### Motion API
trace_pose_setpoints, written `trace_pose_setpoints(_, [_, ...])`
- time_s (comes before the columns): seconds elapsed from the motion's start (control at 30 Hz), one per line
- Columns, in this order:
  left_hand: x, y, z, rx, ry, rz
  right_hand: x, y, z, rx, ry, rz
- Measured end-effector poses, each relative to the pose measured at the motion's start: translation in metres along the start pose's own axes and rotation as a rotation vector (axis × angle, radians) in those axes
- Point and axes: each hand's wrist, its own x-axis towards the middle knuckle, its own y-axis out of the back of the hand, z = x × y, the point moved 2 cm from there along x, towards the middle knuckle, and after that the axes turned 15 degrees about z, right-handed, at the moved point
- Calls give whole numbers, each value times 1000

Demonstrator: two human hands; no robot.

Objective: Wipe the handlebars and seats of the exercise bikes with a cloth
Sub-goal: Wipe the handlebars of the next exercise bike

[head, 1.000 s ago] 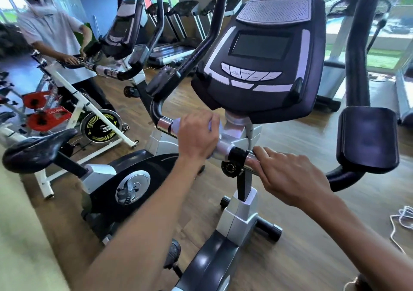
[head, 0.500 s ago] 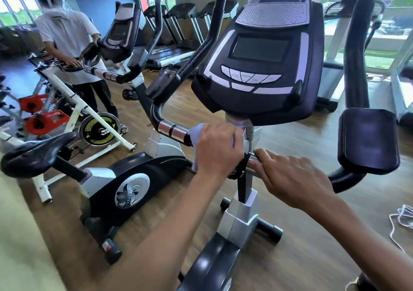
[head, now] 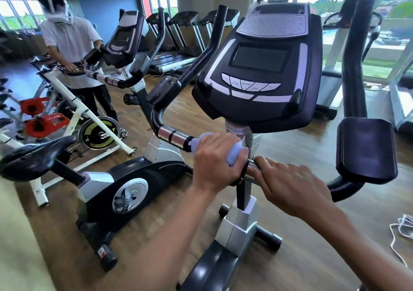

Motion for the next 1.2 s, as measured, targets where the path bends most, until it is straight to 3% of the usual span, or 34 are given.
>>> trace_pose_setpoints(0.17, [49,-8,-28,226,382,-203,-2,5,-1,16,-37,50])
trace_pose_setpoints(0.23, [50,-1,-17,199,401,-98,-3,10,2,133,-99,85])
trace_pose_setpoints(0.27, [42,4,-5,144,392,29,-5,14,4,251,-138,118])
trace_pose_setpoints(0.33, [14,10,22,-3,325,210,-10,30,10,420,-182,334])
trace_pose_setpoints(0.43, [-29,-7,48,32,54,110,-19,56,34,310,-206,617])
trace_pose_setpoints(0.53, [-16,-19,29,79,-72,94,-27,66,78,35,-290,528])
trace_pose_setpoints(0.63, [13,-21,26,149,131,135,-38,49,116,-111,-380,273])
trace_pose_setpoints(0.67, [12,-21,30,163,197,154,-38,40,121,-119,-369,256])
trace_pose_setpoints(0.73, [-9,-24,56,97,223,167,-39,31,124,-128,-356,280])
trace_pose_setpoints(0.83, [-45,-33,115,-69,79,174,-38,32,120,-123,-351,319])
trace_pose_setpoints(0.97, [-26,-52,145,-93,-97,-22,-44,37,121,-103,-276,297])
trace_pose_setpoints(1.07, [-4,-46,111,17,18,-213,-57,41,124,-76,-238,272])
trace_pose_setpoints(1.2, [-1,-37,93,76,180,-94,-61,42,122,15,-251,277])
